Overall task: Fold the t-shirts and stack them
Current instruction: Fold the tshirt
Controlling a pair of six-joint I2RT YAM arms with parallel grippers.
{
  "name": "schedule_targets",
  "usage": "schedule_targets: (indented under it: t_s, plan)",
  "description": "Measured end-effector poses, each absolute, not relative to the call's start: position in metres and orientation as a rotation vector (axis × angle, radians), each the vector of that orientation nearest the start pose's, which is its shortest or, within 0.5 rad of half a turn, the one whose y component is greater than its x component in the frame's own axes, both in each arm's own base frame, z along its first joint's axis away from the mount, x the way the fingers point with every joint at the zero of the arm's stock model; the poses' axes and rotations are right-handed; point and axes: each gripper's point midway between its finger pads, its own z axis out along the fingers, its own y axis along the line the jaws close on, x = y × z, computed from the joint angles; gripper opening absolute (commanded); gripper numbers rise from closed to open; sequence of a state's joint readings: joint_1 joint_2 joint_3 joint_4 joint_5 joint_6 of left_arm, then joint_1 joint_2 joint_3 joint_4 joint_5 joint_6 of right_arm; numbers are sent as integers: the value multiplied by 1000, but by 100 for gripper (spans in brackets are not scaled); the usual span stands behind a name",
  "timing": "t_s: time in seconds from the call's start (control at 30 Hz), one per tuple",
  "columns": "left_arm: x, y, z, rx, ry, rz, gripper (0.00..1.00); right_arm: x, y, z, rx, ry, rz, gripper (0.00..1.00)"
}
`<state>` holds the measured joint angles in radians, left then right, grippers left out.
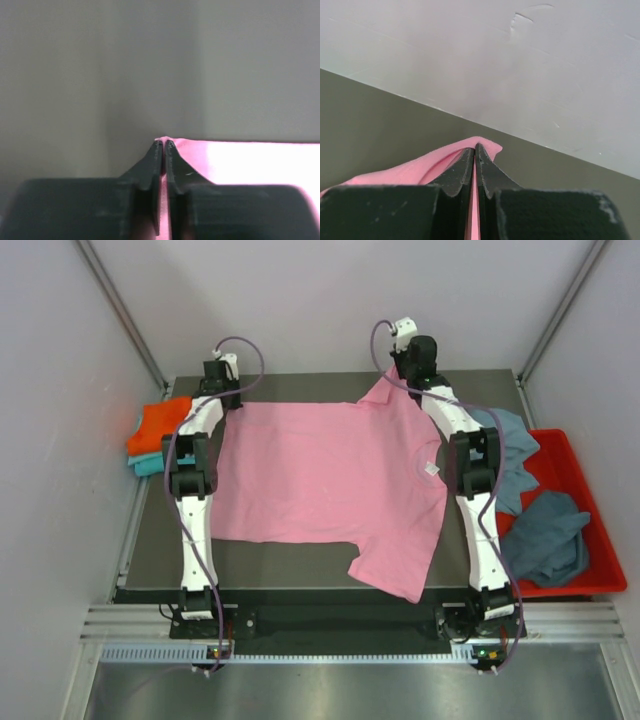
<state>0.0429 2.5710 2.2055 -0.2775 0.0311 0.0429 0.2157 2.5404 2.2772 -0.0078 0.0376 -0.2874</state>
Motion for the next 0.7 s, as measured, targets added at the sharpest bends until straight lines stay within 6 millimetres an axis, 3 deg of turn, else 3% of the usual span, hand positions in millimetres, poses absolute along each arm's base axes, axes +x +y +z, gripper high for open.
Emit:
schedule_targets:
  t_s: [0.47, 0.57, 0.7]
  plan:
    - [666, 27, 44, -6, 2214, -8, 0, 700, 130, 162, -424, 1806, -100, 0]
    - [664, 28, 54, -7, 2206, -20, 0, 691, 126, 173, -427, 1825, -97, 0]
    - [656, 26, 84, 1, 2179, -42, 0, 674, 124, 203, -434, 1822, -79, 0]
